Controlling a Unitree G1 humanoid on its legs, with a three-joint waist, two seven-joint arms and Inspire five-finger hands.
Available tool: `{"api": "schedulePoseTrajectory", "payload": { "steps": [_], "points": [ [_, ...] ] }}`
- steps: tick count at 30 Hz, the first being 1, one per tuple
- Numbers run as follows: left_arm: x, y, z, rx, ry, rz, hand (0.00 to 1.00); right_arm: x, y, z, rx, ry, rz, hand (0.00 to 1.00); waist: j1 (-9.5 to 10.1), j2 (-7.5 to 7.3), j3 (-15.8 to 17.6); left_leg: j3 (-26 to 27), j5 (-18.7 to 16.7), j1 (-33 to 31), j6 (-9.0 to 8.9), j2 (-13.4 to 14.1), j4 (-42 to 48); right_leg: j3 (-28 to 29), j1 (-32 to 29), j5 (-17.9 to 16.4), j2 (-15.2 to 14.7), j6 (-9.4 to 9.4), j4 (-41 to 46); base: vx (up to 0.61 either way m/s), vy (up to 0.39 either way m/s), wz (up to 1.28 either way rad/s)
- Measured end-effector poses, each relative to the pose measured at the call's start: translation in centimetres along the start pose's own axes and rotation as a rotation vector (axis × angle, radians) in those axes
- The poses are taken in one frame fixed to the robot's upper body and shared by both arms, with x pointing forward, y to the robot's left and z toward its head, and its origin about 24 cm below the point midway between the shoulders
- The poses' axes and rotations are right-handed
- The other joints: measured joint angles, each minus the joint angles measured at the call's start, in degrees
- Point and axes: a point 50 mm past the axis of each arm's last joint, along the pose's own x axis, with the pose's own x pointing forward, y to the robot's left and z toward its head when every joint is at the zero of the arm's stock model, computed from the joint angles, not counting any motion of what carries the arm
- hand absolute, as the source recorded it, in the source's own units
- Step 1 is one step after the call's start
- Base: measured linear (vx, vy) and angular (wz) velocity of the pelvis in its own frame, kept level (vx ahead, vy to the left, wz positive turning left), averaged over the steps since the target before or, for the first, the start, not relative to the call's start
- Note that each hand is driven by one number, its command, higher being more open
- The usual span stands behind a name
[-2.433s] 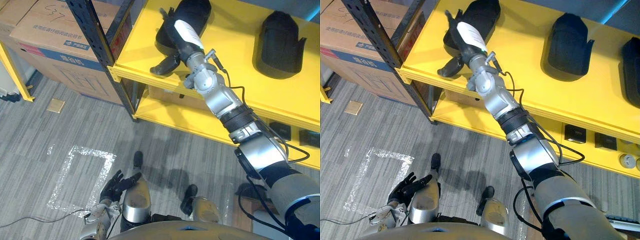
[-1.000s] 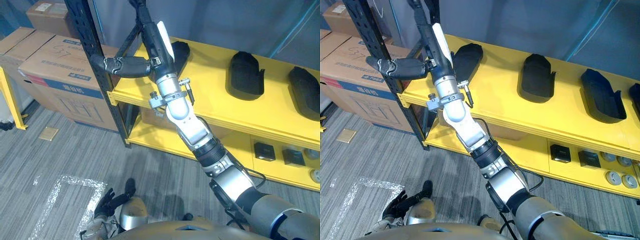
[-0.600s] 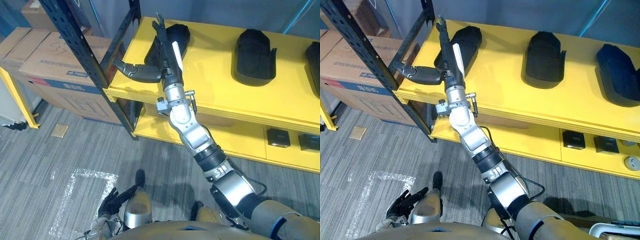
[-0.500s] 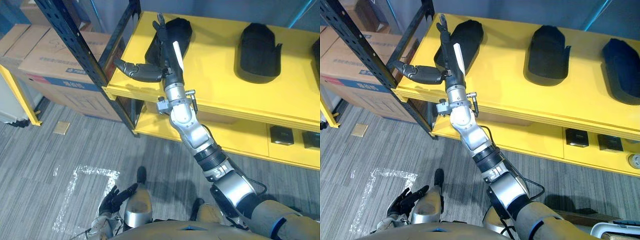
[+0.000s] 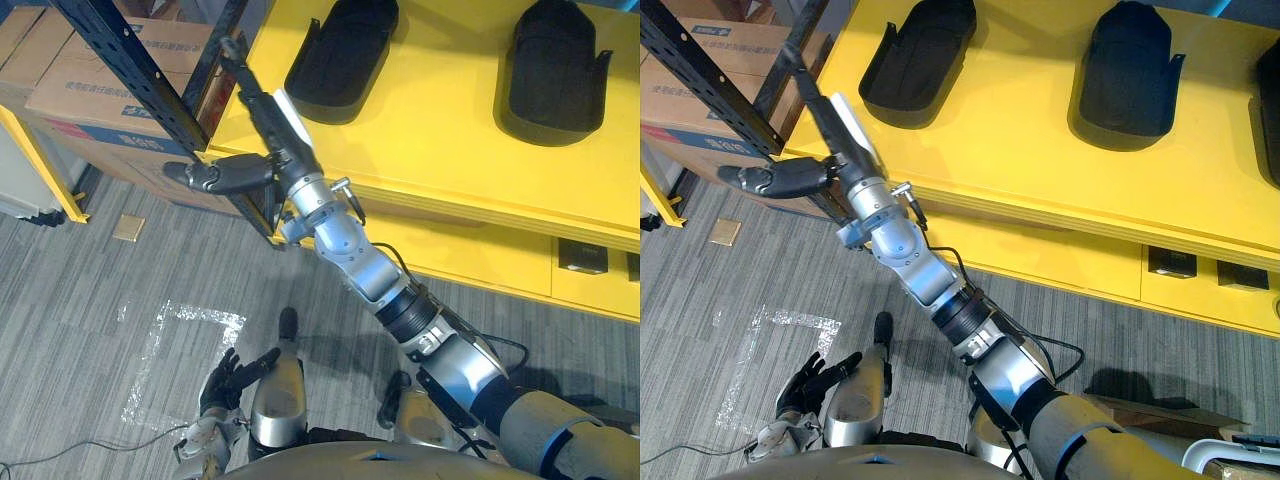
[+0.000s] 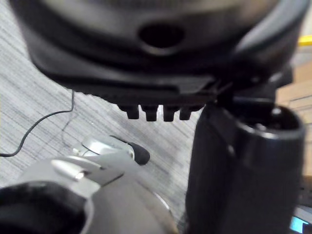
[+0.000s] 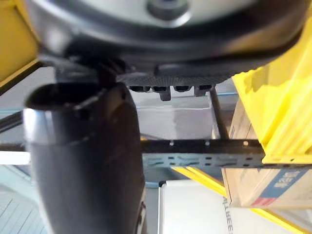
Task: Walk over and take three plastic housings, then place them on the shelf
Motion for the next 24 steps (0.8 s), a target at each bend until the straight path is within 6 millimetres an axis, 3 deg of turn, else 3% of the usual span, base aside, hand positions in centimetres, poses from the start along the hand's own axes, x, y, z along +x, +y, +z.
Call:
{"api": "schedulePoseTrajectory", "payload": {
  "steps": [4, 8, 24],
  "points": [
    [0.1, -0.6, 0.6, 0.017, -0.008, -0.03, 1.0, 0.4, 1.3, 0.7, 0.008, -0.02, 0.049, 1.0, 0.21, 0.2, 0.1, 0.0, 0.0, 0.0, 0.0, 0.0, 0.1, -0.1, 0.0, -0.1, 0.0, -0.06, 0.2, 0.0, 0.0, 0.0],
    [0.1, -1.0, 0.8, 0.034, -0.003, -0.039, 1.0, 0.4, 1.2, 0.6, -0.023, 0.004, 0.028, 1.0, 0.26, 0.9, 0.7, -0.2, -0.1, -0.5, 0.11, 0.0, 0.8, -0.2, -0.1, -0.2, 0.0, -0.13, 0.5, -0.01, -0.001, 0.01],
    [0.1, -1.2, 0.6, -0.008, 0.021, -0.034, 1.0, -0.1, -3.4, -2.9, -0.06, 0.181, -0.322, 1.0, 1.35, 1.47, 1.1, -0.5, 0.0, -2.3, 0.3, -0.5, 1.0, -0.5, -2.1, -1.3, -1.0, -0.09, 2.8, 0.0, 0.0, 0.01]
  ]
}}
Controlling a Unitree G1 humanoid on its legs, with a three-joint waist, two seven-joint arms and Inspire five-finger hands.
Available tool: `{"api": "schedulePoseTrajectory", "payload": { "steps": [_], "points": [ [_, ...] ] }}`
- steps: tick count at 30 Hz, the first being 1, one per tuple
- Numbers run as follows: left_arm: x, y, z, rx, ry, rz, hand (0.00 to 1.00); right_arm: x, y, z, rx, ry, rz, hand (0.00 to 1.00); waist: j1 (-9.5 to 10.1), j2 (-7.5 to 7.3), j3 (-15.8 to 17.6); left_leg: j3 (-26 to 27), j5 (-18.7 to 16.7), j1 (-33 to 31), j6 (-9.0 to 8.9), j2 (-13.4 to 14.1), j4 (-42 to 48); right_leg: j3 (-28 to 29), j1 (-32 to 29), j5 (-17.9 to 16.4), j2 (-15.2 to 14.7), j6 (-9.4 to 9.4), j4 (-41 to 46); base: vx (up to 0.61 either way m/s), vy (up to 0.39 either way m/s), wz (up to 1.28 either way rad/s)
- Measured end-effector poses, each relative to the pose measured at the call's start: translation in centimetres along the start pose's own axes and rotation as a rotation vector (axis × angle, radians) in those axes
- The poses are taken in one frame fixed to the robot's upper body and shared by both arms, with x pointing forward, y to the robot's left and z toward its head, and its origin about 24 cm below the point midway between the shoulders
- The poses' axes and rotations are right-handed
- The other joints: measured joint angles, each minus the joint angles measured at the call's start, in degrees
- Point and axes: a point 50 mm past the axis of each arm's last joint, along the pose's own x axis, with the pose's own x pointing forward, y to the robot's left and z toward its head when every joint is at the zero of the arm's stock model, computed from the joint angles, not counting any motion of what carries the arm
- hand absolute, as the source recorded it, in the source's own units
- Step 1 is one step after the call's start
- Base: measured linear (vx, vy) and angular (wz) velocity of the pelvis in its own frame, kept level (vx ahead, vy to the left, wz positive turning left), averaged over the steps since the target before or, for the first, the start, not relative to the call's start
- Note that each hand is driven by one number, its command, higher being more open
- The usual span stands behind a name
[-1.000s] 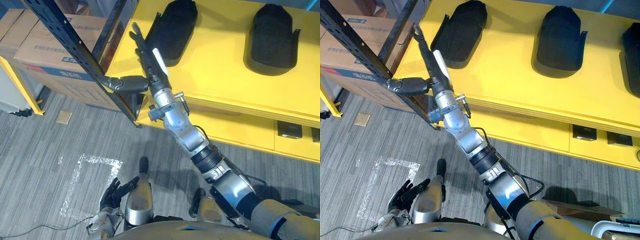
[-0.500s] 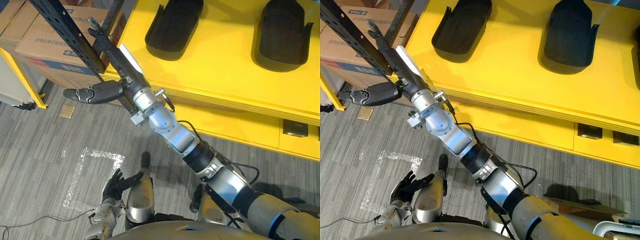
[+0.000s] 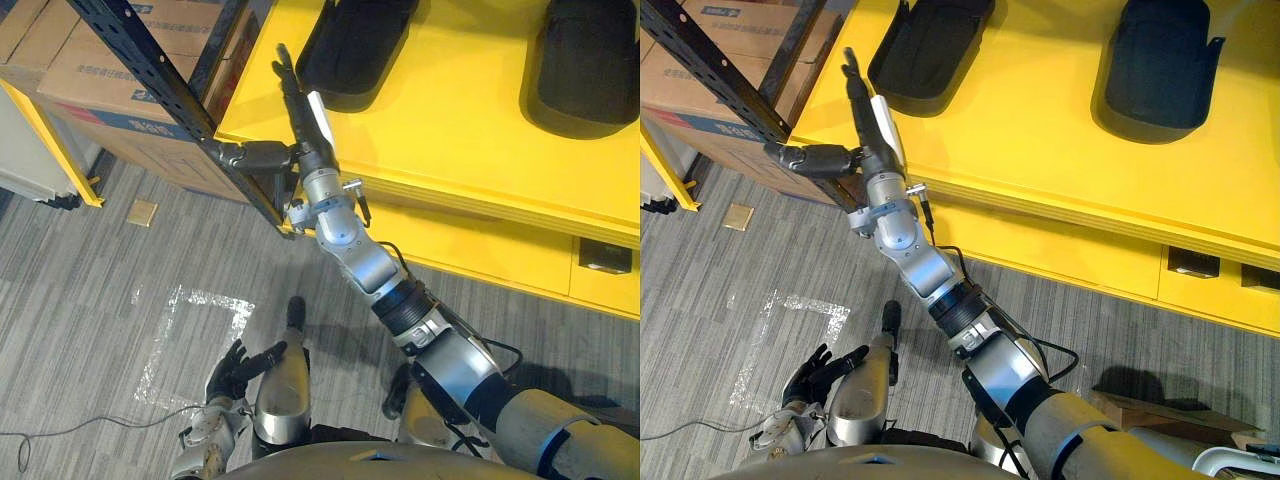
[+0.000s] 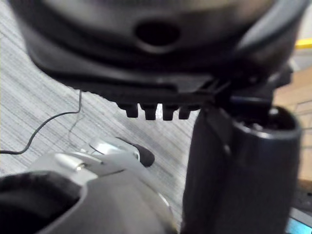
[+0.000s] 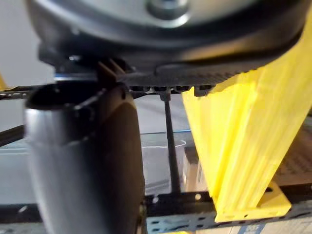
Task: Walk over and take three plastic housings, then place them on the shelf
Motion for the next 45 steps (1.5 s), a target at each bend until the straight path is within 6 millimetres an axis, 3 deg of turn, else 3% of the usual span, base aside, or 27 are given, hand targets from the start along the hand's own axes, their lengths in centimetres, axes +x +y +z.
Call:
{"api": "schedulePoseTrajectory", "payload": {
  "steps": [9, 21, 26, 32, 35, 37, 40, 42, 44, 45],
  "points": [
    [0.1, -0.5, 0.1, 0.005, 0.004, -0.023, 1.0, 0.5, -1.0, 0.1, 0.005, 0.002, -0.073, 1.0, 0.26, 1.04, 0.5, 0.4, 0.0, 0.0, 0.08, 0.0, 0.1, 0.5, -0.8, 0.0, -0.1, -0.02, 0.4, -0.02, 0.004, -0.02],
    [0.1, -0.5, -0.1, -0.014, 0.017, -0.022, 1.0, 0.8, -1.9, 0.0, 0.023, -0.002, -0.131, 1.0, 0.27, 1.05, 0.5, 0.4, 0.1, 0.1, 0.12, 0.0, 0.1, 0.5, -0.6, 0.1, -0.1, 0.05, 0.3, 0.0, 0.0, 0.0],
    [0.1, -0.5, -0.1, -0.011, 0.019, -0.021, 1.0, 0.9, -1.8, -0.3, 0.091, 0.019, -0.076, 1.0, 0.19, 1.04, 0.5, 0.8, 0.1, 1.3, 0.09, 0.2, -0.2, 0.8, 0.5, 0.4, 0.2, 0.13, -0.5, 0.0, 0.0, -0.05],
    [0.1, -0.4, -0.2, 0.025, 0.011, -0.017, 1.0, -0.1, 0.7, 1.1, 0.22, -0.024, 0.112, 1.0, -0.28, 0.79, 0.5, 2.0, 0.0, 4.2, -0.03, 0.7, -1.3, 1.5, 3.6, 1.5, 1.1, 0.28, -3.2, 0.01, -0.006, -0.1],
    [0.1, -0.2, -0.4, 0.029, 0.017, -0.011, 1.0, -1.2, 3.1, 3.5, 0.252, -0.118, 0.293, 1.0, -0.84, 0.21, 0.4, 2.9, -0.1, 6.3, -0.16, 1.0, -2.5, 2.0, 5.2, 2.3, 1.6, 0.36, -5.4, 0.0, -0.002, -0.13],
    [-0.1, 0.3, -0.6, 0.03, 0.023, 0.008, 1.0, -2.1, 4.6, 5.1, 0.378, -0.147, 0.441, 1.0, -1.32, -1.08, -0.5, 3.5, -0.1, 7.5, -0.21, 1.3, -3.8, 2.1, 6.6, 3.2, 2.3, 0.5, -7.8, 0.04, -0.005, -0.11],
    [-0.2, 1.5, -1.0, 0.068, 0.047, 0.045, 1.0, -3.5, 5.5, 5.8, 0.538, -0.144, 0.569, 1.0, -1.42, -3.93, -3.6, 4.3, 0.0, 8.5, -0.41, 1.6, -5.4, 2.1, 8.4, 4.7, 3.2, 0.66, -11.7, 0.1, -0.01, -0.07],
    [-0.3, 2.5, -1.3, 0.091, 0.063, 0.081, 1.0, -4.1, 5.1, 5.6, 0.609, -0.125, 0.551, 1.0, -1.54, -5.98, -5.9, 5.3, 0.0, 9.9, -0.48, 1.4, -6.8, 2.3, 9.8, 5.6, 3.5, 0.87, -14.2, 0.12, -0.004, -0.14],
    [-0.5, 3.7, -1.7, 0.109, 0.083, 0.129, 1.0, -4.5, 3.2, 4.8, 0.669, -0.108, 0.437, 1.0, -2.04, -8.4, -9.0, 7.0, 0.0, 10.7, -0.57, 1.4, -7.7, 3.6, 10.3, 7.0, 3.7, 1.0, -16.8, 0.1, 0.006, -0.26],
    [-0.5, 3.9, -1.8, 0.109, 0.087, 0.14, 1.0, -4.5, 2.3, 4.5, 0.671, -0.108, 0.391, 1.0, -2.41, -8.84, -9.3, 7.4, 0.0, 10.9, -0.58, 1.5, -7.7, 3.8, 10.5, 7.3, 3.8, 0.98, -17.2, 0.06, 0.01, -0.28]
  ]
}}
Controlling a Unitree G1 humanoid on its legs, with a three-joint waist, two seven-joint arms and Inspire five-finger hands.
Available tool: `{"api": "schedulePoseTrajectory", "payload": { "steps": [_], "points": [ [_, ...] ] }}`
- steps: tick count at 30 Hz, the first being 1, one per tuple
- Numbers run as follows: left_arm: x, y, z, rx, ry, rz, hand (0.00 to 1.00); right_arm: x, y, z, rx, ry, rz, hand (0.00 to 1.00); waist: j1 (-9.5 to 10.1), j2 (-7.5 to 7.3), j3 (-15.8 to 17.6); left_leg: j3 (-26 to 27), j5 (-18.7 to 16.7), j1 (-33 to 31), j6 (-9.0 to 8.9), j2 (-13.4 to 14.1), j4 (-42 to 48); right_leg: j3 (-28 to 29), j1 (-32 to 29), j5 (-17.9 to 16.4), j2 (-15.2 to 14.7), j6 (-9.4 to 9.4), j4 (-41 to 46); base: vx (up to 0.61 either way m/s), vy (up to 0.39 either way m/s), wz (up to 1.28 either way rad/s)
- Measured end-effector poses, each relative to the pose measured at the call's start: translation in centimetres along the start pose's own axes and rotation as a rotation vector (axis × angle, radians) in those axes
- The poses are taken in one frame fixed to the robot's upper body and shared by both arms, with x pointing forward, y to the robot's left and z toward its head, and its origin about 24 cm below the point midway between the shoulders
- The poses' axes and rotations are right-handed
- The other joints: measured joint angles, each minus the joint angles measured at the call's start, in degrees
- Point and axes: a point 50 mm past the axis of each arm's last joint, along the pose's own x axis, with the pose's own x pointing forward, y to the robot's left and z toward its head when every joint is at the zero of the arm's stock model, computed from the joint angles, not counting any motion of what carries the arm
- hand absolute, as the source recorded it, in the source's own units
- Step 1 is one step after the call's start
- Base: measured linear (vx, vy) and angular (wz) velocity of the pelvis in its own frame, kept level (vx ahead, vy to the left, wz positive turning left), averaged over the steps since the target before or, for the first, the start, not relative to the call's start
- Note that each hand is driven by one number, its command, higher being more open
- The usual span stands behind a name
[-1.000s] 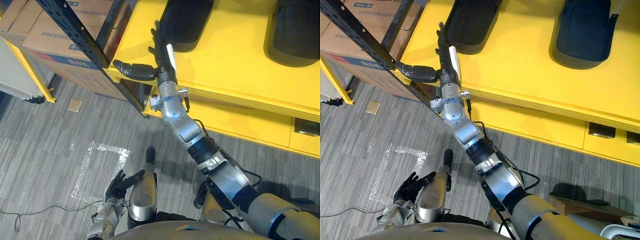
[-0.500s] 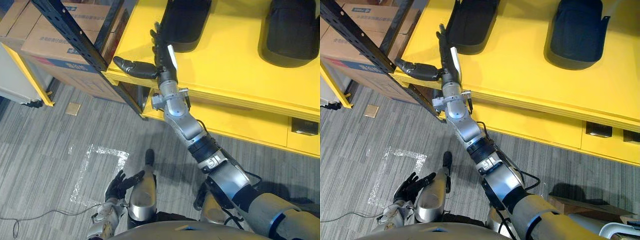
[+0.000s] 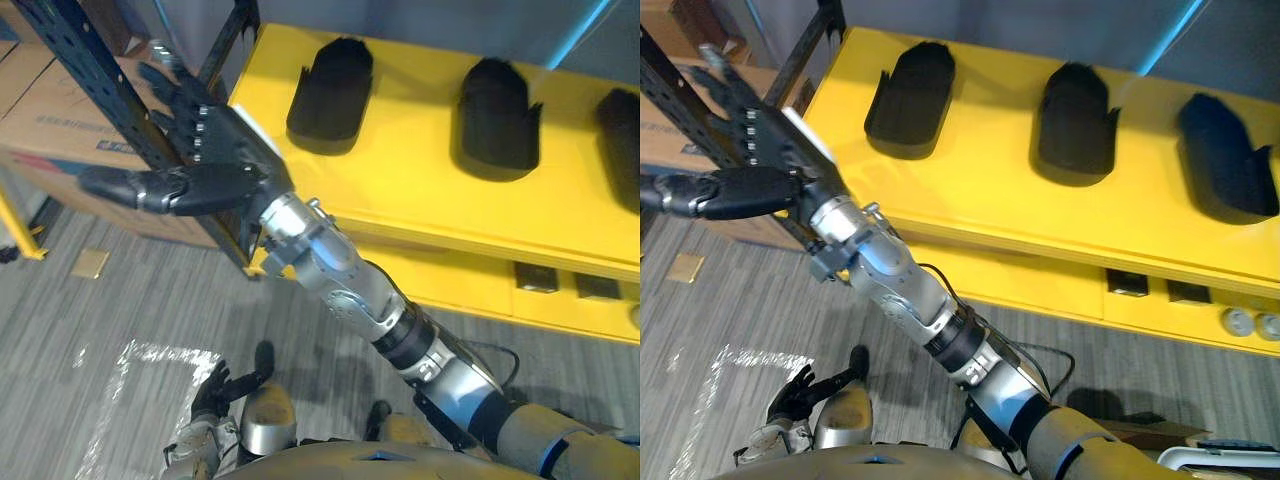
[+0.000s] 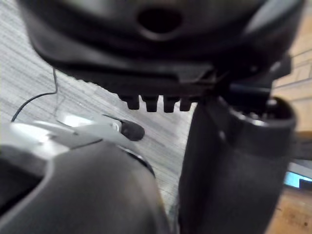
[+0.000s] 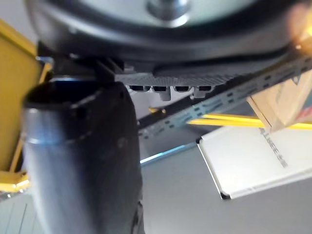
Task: Walk over and take three plastic housings, then place them on the shelf
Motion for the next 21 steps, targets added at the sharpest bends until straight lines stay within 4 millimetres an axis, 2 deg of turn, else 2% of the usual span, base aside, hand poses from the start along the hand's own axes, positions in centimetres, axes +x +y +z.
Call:
{"api": "schedulePoseTrajectory", "payload": {
  "steps": [1, 2, 3, 4, 5, 7, 8, 9, 10, 11, 13, 14, 16, 17, 19, 21],
  "points": [
    [0.0, 0.4, -0.3, 0.013, 0.011, 0.019, 1.0, -0.9, -2.0, 0.9, -0.018, -0.036, -0.113, 1.0, -0.83, -0.53, -0.4, 0.9, 0.0, 0.7, 0.0, 0.1, 0.0, 0.9, 0.4, 0.8, 0.1, 0.02, -0.5, 0.02, 0.013, -0.33],
    [0.0, 0.7, -0.5, 0.011, 0.027, 0.037, 1.0, -2.6, -4.8, 2.0, -0.046, -0.083, -0.266, 1.0, -1.33, -0.85, -0.6, 2.1, -0.1, 1.7, -0.04, 0.2, 0.0, 2.0, 0.7, 1.3, 0.1, 0.08, -0.6, 0.0, 0.015, -0.36],
    [0.0, 0.8, -0.7, 0.008, 0.036, 0.045, 1.0, -3.7, -6.3, 2.7, -0.052, -0.109, -0.351, 1.0, -1.57, -0.93, -0.8, 2.6, -0.2, 2.1, -0.04, 0.2, 0.0, 2.6, 0.7, 1.4, 0.1, 0.11, -0.6, -0.03, 0.019, -0.48],
    [-0.1, 1.0, -1.2, 0.008, 0.06, 0.058, 1.0, -6.6, -9.4, 4.0, -0.077, -0.163, -0.538, 1.0, -2.19, -1.01, -1.1, 4.0, -0.5, 2.9, -0.08, 0.3, -0.1, 4.0, 0.6, 1.6, 0.0, 0.15, -0.6, -0.04, 0.016, -0.44],
    [-0.1, 1.2, -1.5, 0.009, 0.075, 0.064, 1.0, -8.5, -11.0, 4.7, -0.099, -0.193, -0.639, 1.0, -2.48, -1.04, -1.4, 4.9, -0.6, 3.3, -0.13, 0.4, -0.1, 4.8, 0.3, 1.7, 0.0, 0.17, -0.7, -0.05, 0.021, -0.66],
    [-0.6, 1.8, -2.9, -0.008, 0.126, 0.094, 1.0, -17.4, -15.5, 6.6, -0.253, -0.218, -1.033, 1.0, -4.96, -0.83, -3.3, 8.4, -1.1, 3.8, -0.71, 1.0, -0.3, 8.2, -1.8, 1.8, 0.5, -0.03, -0.8, -0.05, 0.013, -0.75],
    [-0.8, 2.0, -3.4, -0.011, 0.139, 0.101, 1.0, -19.8, -16.2, 7.0, -0.288, -0.205, -1.123, 1.0, -5.81, -0.62, -3.9, 9.2, -1.2, 3.9, -0.81, 1.2, -0.4, 9.1, -2.3, 1.9, 0.7, -0.07, -0.8, -0.03, -0.006, -0.76],
    [-1.2, 2.2, -4.3, -0.017, 0.169, 0.112, 1.0, -24.7, -16.9, 7.8, -0.387, -0.162, -1.3, 1.0, -7.88, 0.13, -4.9, 10.8, -1.5, 4.4, -1.04, 1.6, -0.4, 10.8, -3.1, 2.2, 1.1, -0.21, -1.0, 0.0, -0.013, -0.84],
    [-1.8, 2.4, -5.5, -0.021, 0.208, 0.122, 1.0, -30.0, -16.7, 9.0, -0.556, -0.079, -1.488, 1.0, -10.6, 1.59, -6.4, 13.1, -1.8, 4.6, -1.27, 2.1, -0.4, 12.9, -4.5, 2.5, 1.6, -0.37, -1.0, 0.01, -0.014, -0.76],
    [-1.9, 2.4, -5.7, -0.022, 0.214, 0.124, 1.0, -31.0, -16.6, 9.2, -0.595, -0.056, -1.522, 1.0, -11.24, 1.84, -6.7, 13.5, -1.8, 4.6, -1.33, 2.2, -0.4, 13.3, -4.6, 2.6, 1.7, -0.39, -1.0, 0.05, -0.017, -0.78],
    [-2.3, 2.6, -6.8, -0.027, 0.253, 0.122, 1.0, -37.4, -15.6, 9.9, -0.858, 0.161, -1.753, 1.0, -15.24, 3.46, -7.5, 16.3, -2.2, 6.0, -1.74, 3.2, -0.4, 16.0, -5.6, 3.0, 2.7, -0.64, -0.7, 0.05, -0.025, -0.66],
    [-2.3, 2.5, -6.9, -0.028, 0.255, 0.116, 1.0, -38.8, -15.5, 9.7, -0.884, 0.223, -1.801, 1.0, -15.97, 3.28, -7.4, 16.8, -2.2, 6.4, -1.76, 3.4, -0.4, 16.3, -5.8, 2.9, 3.0, -0.64, -0.3, -0.01, -0.031, -0.51],
    [-1.9, 2.4, -6.2, -0.029, 0.235, 0.08, 1.0, -43.7, -14.9, 7.4, -0.821, 0.432, -1.958, 1.0, -16.61, 3.52, -7.7, 18.1, -2.4, 7.4, -2.0, 3.9, -0.4, 17.2, -6.7, 2.8, 3.5, -0.74, 0.9, -0.05, -0.023, -0.32],
    [-1.8, 2.3, -6.0, -0.028, 0.229, 0.073, 1.0, -44.5, -14.8, 6.7, -0.796, 0.474, -1.979, 1.0, -16.61, 3.42, -7.7, 18.1, -2.4, 7.4, -2.0, 3.9, -0.4, 17.2, -6.8, 2.8, 3.5, -0.75, 1.2, -0.13, -0.006, -0.08],
    [-1.3, 2.0, -5.1, -0.017, 0.213, 0.047, 1.0, -47.4, -13.6, 2.4, -0.634, 0.704, -2.033, 1.0, -16.2, 3.07, -8.0, 18.0, -2.6, 7.4, -1.86, 3.6, -0.4, 17.0, -7.3, 2.4, 3.2, -0.77, 1.9, -0.14, -0.001, 0.06],
    [-1.3, 2.0, -5.3, -0.011, 0.23, 0.045, 1.0, -48.4, -12.7, -0.3, -0.516, 0.85, -2.02, 1.0, -15.96, 3.02, -8.6, 17.8, -2.6, 7.1, -1.76, 3.5, -0.4, 16.8, -7.3, 2.3, 3.0, -1.02, 1.9, -0.08, -0.003, 0.09]
  ]
}}
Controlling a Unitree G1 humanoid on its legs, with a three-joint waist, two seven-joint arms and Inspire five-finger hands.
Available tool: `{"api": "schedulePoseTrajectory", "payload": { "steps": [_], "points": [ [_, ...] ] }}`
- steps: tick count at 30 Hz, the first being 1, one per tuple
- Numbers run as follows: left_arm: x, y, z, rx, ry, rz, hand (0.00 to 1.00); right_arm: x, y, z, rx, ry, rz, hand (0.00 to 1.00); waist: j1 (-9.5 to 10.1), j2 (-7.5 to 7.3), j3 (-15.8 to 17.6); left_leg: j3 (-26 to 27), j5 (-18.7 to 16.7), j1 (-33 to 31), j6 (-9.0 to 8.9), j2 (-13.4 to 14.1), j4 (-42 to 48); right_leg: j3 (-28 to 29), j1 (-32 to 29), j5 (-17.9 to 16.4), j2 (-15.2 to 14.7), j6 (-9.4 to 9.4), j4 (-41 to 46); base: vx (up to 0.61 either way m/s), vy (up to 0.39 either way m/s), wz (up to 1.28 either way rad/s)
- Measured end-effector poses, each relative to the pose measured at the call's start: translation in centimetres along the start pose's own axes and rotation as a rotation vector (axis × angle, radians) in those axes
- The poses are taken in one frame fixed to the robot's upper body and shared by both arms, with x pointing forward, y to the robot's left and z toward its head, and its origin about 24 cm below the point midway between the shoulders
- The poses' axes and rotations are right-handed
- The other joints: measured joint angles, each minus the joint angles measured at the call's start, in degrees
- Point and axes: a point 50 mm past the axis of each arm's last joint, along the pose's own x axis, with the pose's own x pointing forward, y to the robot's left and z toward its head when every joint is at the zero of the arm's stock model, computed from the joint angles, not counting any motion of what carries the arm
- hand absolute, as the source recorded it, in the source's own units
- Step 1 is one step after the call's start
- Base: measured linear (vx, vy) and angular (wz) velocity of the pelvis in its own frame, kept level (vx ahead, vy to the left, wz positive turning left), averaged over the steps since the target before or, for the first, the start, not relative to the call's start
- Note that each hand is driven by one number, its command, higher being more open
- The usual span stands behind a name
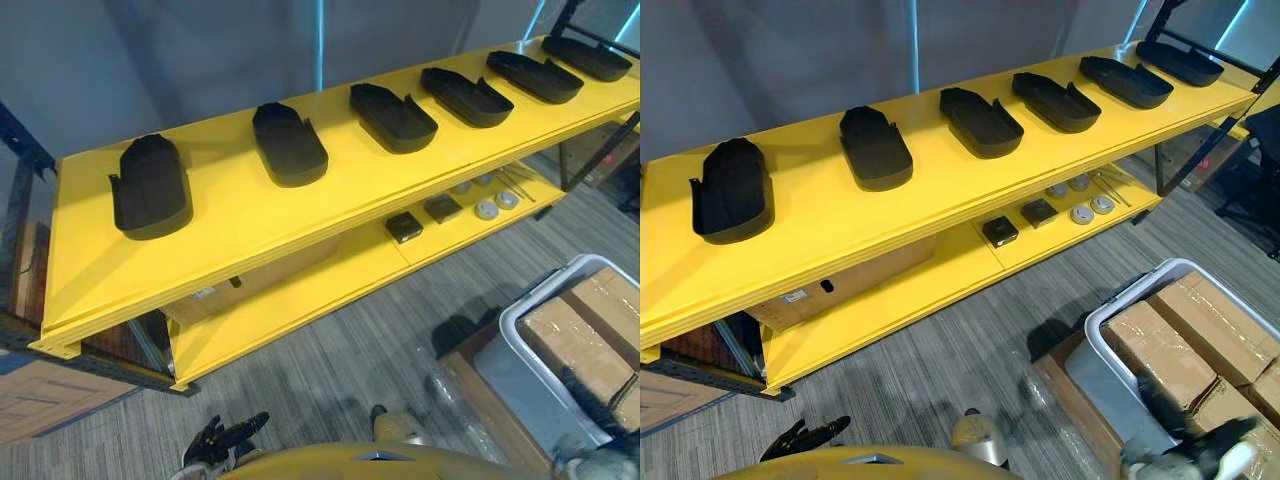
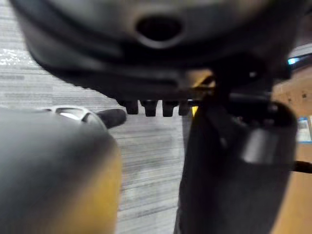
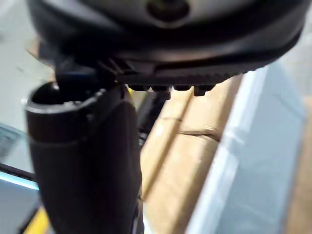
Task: Walk over and take three plastic housings, then place them on the shelf
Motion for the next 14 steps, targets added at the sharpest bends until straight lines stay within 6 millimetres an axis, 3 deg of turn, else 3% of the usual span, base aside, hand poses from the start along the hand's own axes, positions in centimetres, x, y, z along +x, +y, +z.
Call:
{"api": "schedulePoseTrajectory", "payload": {
  "steps": [4, 7, 10, 14],
  "points": [
    [0.1, -0.6, -0.2, 0.014, 0.032, -0.013, 1.0, -1.8, 1.8, -6.6, -0.084, 0.333, 0.173, 1.0, 1.58, 0.92, -1.0, -1.0, -0.1, -0.9, 0.18, -0.7, 0.0, -1.5, 0.4, 0.0, -1.0, 0.03, -0.5, -0.06, 0.005, 0.18],
    [0.3, -0.5, -0.3, -0.002, 0.062, -0.005, 1.0, -4.1, 2.6, -10.3, -0.054, 0.544, 0.325, 1.0, 2.94, 0.77, -1.0, -2.3, 0.0, -0.8, 0.34, -0.7, 0.0, -3.0, 2.4, 0.0, -1.1, 0.09, -2.2, 0.0, -0.007, 0.22],
    [0.2, 0.1, -1.2, -0.024, 0.11, 0.016, 1.0, -6.1, 3.6, -12.0, 0.093, 0.681, 0.391, 1.0, 3.26, -0.04, -1.4, -3.1, 0.1, -0.8, 0.45, -0.9, 0.0, -3.5, 3.4, 0.1, -1.2, 0.26, -3.1, 0.04, 0.0, 0.13],
    [0.2, 0.6, -1.4, -0.043, 0.138, 0.013, 1.0, -7.2, 3.8, -13.1, 0.187, 0.786, 0.385, 1.0, 4.02, -0.98, -2.0, -3.8, 0.1, -0.1, 0.39, -1.4, 0.0, -4.3, 4.9, 0.8, -1.8, 0.55, -3.6, 0.08, 0.005, 0.1]
  ]
}}
